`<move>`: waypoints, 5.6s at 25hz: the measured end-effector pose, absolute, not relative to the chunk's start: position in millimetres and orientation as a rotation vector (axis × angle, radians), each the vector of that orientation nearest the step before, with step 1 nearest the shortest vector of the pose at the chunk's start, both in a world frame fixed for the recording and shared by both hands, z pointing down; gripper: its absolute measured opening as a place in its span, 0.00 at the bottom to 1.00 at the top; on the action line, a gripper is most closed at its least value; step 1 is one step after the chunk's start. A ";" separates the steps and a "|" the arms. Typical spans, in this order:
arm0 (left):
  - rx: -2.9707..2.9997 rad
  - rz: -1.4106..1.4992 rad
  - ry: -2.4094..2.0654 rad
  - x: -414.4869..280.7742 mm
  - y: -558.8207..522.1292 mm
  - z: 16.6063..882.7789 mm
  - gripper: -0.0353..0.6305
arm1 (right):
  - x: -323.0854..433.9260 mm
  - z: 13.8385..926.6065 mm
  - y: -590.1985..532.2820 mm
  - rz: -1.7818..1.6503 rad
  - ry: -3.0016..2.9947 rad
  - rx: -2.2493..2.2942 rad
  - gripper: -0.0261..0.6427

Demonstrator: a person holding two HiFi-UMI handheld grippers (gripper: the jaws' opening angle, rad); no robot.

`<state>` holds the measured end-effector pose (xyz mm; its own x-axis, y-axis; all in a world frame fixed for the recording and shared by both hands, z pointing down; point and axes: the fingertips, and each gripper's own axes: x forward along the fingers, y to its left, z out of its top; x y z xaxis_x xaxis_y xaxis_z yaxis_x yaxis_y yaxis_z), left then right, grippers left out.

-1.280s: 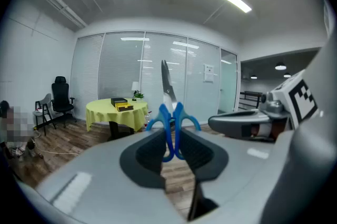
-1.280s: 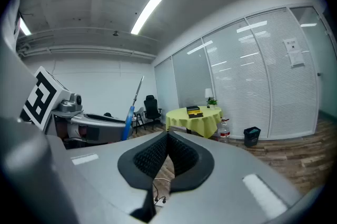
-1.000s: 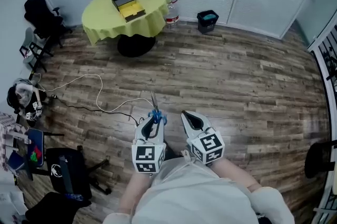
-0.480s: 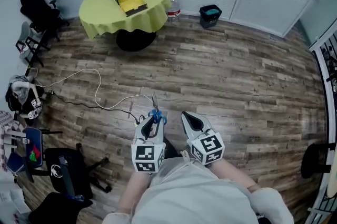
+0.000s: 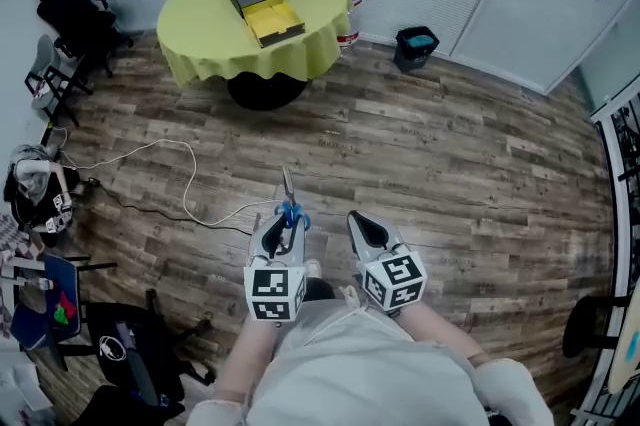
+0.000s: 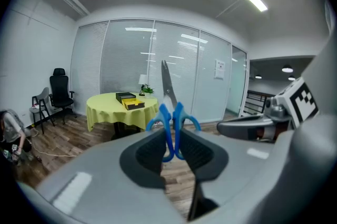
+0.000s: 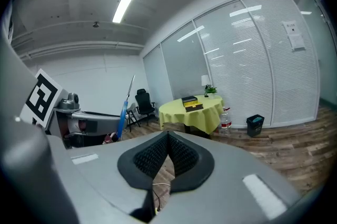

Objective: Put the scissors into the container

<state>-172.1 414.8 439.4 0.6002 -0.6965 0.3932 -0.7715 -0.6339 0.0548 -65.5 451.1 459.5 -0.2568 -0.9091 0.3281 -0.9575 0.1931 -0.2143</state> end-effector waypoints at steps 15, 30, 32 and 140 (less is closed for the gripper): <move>2.511 0.488 -1.238 -216.4 276.2 457.2 0.18 | -96.5 471.8 305.4 0.600 -2.294 1.747 0.04; 2.407 0.429 -1.512 -128.9 125.1 445.6 0.18 | 5.5 459.1 116.4 0.516 -2.477 1.581 0.04; 2.389 0.411 -1.541 -105.9 101.3 444.2 0.18 | 35.1 456.6 90.1 0.497 -2.481 1.570 0.04; 1.743 1.044 -1.086 -8.5 -429.4 684.9 0.25 | 112.8 547.8 -501.7 0.605 -2.361 1.251 0.04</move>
